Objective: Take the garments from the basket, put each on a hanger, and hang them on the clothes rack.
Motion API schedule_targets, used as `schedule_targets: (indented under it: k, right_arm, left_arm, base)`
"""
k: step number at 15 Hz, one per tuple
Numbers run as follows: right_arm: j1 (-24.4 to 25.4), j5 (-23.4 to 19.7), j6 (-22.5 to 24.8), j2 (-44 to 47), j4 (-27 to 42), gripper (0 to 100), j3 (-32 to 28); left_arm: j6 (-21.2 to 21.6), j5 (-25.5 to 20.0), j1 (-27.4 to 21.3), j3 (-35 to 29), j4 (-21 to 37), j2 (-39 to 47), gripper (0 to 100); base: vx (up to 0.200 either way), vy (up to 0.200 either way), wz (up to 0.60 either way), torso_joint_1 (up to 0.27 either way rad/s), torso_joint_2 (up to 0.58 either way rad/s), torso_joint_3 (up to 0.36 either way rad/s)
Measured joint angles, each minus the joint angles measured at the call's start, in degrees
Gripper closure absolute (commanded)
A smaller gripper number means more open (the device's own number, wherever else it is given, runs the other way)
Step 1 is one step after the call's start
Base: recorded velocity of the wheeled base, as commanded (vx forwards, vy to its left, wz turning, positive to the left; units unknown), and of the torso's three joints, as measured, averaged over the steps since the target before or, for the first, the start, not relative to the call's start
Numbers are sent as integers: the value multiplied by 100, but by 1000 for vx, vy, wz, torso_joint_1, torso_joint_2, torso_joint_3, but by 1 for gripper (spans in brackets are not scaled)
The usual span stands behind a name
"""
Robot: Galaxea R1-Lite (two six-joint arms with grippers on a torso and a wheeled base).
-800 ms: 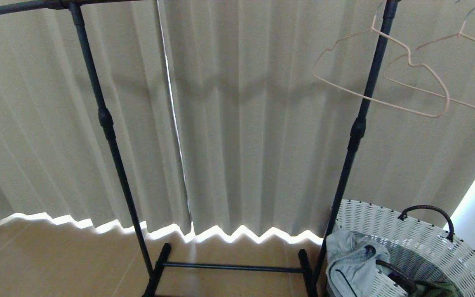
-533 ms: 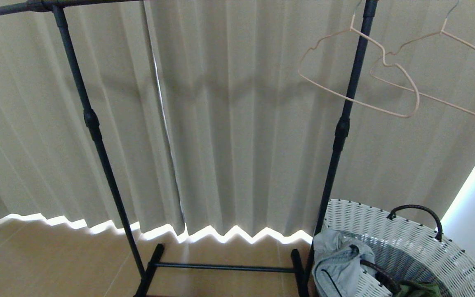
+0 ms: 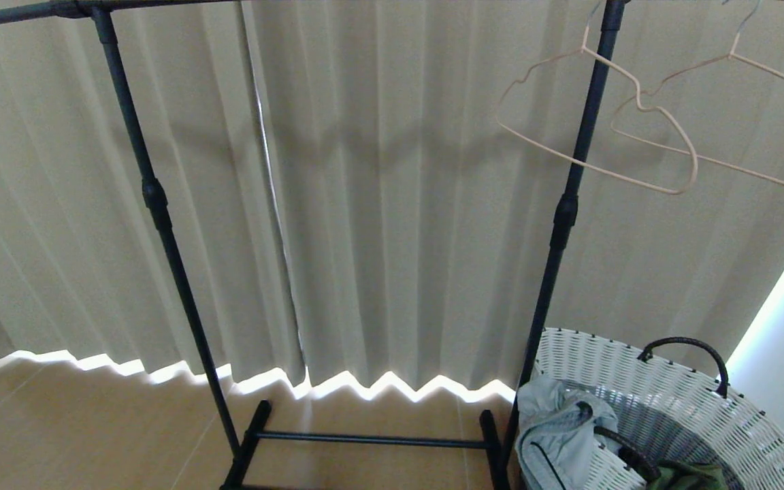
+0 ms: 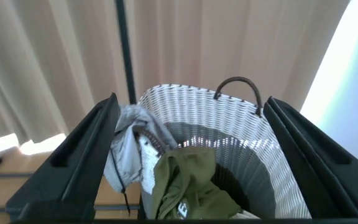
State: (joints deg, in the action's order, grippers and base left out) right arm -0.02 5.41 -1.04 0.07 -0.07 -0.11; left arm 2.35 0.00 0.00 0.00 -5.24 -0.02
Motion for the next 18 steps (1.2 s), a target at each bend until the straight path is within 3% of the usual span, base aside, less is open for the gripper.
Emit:
schedule_targets:
  k: [5,9,13,18]
  right_arm:
    - [154,-5,640,811,809,0,-772]
    - [208,224,1184,2690,858,0,-1067]
    - [134,903,2022,4979,597,0,-1163]
    - [-57,1120,2517,7169,-338,0,-1133]
  left_arm:
    - [0,0,0,0,-1,0,0]
    - [-6,0,0,0,-1,0,0]
    - [-17,0,0,0,-1,0,0]
    - [-24,10,0,0,0,0,0]
  base:
    - [0,0,0,0,0,0]
    - [0,0,0,0,0,0]
    - [0,0,0,0,0,0]
    - [0,0,0,0,0,0]
